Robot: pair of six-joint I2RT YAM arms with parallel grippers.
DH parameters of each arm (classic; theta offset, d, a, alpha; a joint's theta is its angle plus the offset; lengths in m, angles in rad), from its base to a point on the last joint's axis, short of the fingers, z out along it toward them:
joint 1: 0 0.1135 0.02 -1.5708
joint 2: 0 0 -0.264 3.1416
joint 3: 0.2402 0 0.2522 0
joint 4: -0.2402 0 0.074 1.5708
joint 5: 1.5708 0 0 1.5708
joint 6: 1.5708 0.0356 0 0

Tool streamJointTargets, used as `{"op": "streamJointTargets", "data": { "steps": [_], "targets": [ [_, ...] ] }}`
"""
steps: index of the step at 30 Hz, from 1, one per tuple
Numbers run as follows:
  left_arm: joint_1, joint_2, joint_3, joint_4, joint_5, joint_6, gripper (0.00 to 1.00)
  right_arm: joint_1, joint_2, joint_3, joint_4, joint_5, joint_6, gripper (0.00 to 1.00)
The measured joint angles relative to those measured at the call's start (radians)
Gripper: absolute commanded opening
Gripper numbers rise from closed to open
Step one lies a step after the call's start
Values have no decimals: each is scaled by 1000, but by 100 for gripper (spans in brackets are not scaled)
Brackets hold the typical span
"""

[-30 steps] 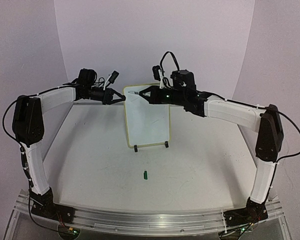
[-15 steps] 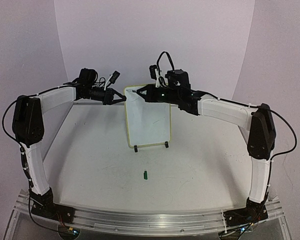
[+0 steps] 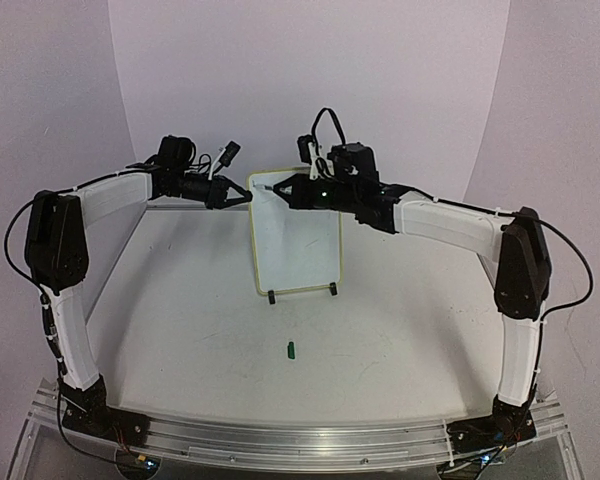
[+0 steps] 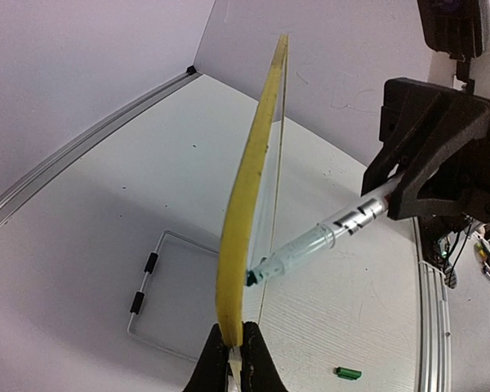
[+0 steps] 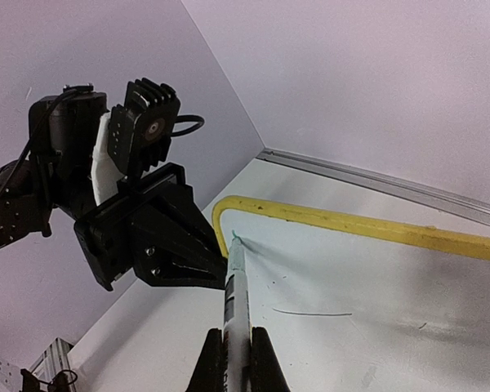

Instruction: Write a sentence on the whiteboard

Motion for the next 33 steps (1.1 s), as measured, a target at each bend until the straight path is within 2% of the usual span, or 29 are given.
{"op": "streamJointTargets", "data": {
  "steps": [19,33],
  "targets": [
    [-4,0,9,-20,-14,6,0,1,-43,-109,-1,-35,0,0],
    [-4,0,9,-20,-14,6,0,-2,-61,-92,33,-52,0,0]
  ]
}}
